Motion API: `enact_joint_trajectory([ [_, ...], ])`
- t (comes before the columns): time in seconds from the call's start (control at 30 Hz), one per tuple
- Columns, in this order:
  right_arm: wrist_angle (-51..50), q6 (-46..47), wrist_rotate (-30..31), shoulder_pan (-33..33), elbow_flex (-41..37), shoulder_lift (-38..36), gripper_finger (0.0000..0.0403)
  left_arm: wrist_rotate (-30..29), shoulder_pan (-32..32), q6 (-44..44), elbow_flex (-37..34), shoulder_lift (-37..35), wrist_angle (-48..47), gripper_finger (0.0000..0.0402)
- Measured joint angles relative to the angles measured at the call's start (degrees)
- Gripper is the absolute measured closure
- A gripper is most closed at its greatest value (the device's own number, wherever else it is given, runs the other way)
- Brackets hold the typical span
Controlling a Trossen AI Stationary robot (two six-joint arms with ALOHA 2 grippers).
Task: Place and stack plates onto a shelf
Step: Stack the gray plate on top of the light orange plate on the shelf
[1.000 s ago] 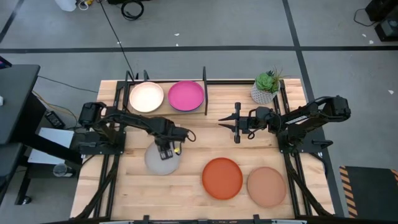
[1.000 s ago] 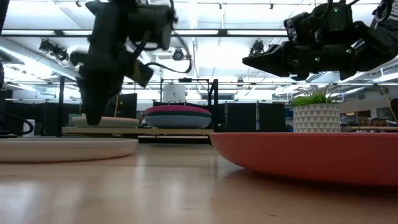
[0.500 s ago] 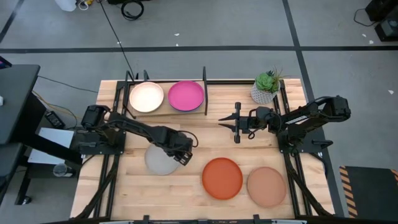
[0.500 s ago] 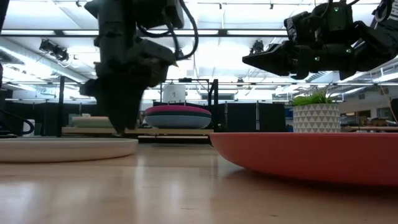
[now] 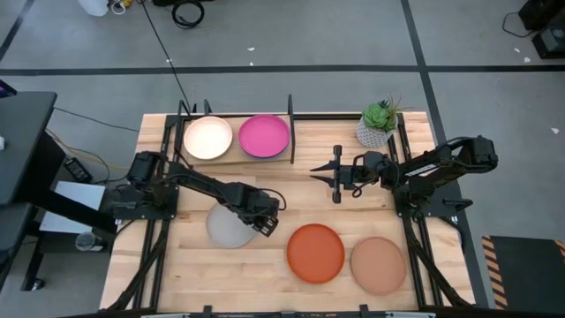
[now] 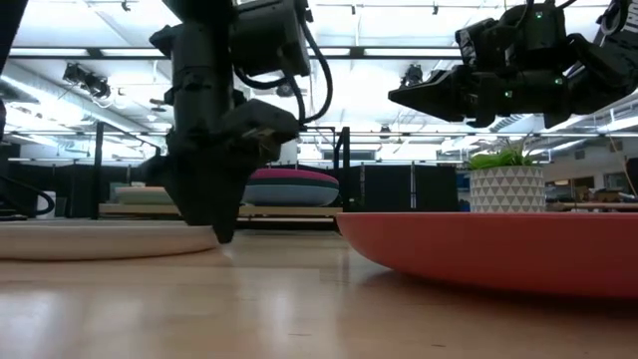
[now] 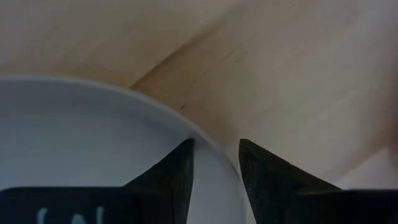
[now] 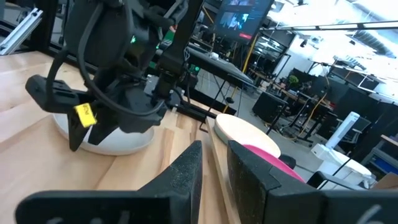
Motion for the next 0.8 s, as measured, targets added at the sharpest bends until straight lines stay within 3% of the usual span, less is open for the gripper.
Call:
enact_joint_trajectory([
  [0.17,0.0,0.0,0.0,0.0,0.0,0.0,0.0321,0.1,-0.1,2.4,0.3,0.7,-0.4,0.0285],
  [0.4,0.0,0.0,0.0,0.0,0.0,0.0,0.0321,1.5,-0.1,6.1,4.9,1.0,-6.5,0.0383],
  [0.63,0.0,0.0,0.0,0.0,0.0,0.0,0.0321,1.9,-0.2,11.7,18.9,0.9,-27.3,0.0387],
  [0.8,-0.1,0.0,0.0,0.0,0.0,0.0,0.0321,-7.9,-0.7,16.2,28.9,0.2,-43.7,0.0387],
])
